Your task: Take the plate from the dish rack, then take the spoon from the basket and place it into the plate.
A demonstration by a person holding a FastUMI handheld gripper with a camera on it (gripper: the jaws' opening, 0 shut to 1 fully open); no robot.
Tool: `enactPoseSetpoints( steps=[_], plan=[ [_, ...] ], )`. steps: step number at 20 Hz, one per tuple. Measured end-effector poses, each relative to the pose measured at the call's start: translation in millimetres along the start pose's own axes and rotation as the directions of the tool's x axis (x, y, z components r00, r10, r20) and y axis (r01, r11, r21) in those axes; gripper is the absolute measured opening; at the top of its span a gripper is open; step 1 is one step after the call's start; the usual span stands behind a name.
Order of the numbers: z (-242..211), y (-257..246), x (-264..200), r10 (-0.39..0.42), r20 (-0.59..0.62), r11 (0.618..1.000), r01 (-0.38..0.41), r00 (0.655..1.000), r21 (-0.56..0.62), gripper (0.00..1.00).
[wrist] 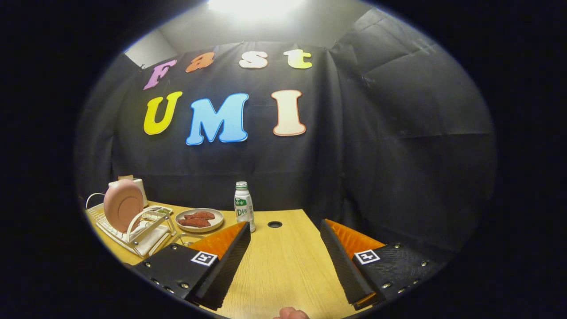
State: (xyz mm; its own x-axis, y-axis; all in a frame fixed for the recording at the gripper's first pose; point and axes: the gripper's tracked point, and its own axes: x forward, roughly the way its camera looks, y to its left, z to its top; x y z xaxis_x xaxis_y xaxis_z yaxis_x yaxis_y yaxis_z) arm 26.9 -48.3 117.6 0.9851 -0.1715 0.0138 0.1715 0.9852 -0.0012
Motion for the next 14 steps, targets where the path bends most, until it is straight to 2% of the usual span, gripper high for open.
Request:
enactPoseSetpoints(
  steps=[3,5,10,14],
  plan=[
    [28,22,-17,-0.004,-0.033,1.0,0.004,0.999,0.0,0.97],
    [54,46,-28,0.021,-0.034,1.0,-0.021,0.999,-0.006,0.97],
    [119,107,-44,0.06,0.018,0.997,-0.061,0.998,0.05,0.97],
    [143,146,-44,0.088,0.028,0.993,-0.09,0.996,0.07,0.97]
  ],
)
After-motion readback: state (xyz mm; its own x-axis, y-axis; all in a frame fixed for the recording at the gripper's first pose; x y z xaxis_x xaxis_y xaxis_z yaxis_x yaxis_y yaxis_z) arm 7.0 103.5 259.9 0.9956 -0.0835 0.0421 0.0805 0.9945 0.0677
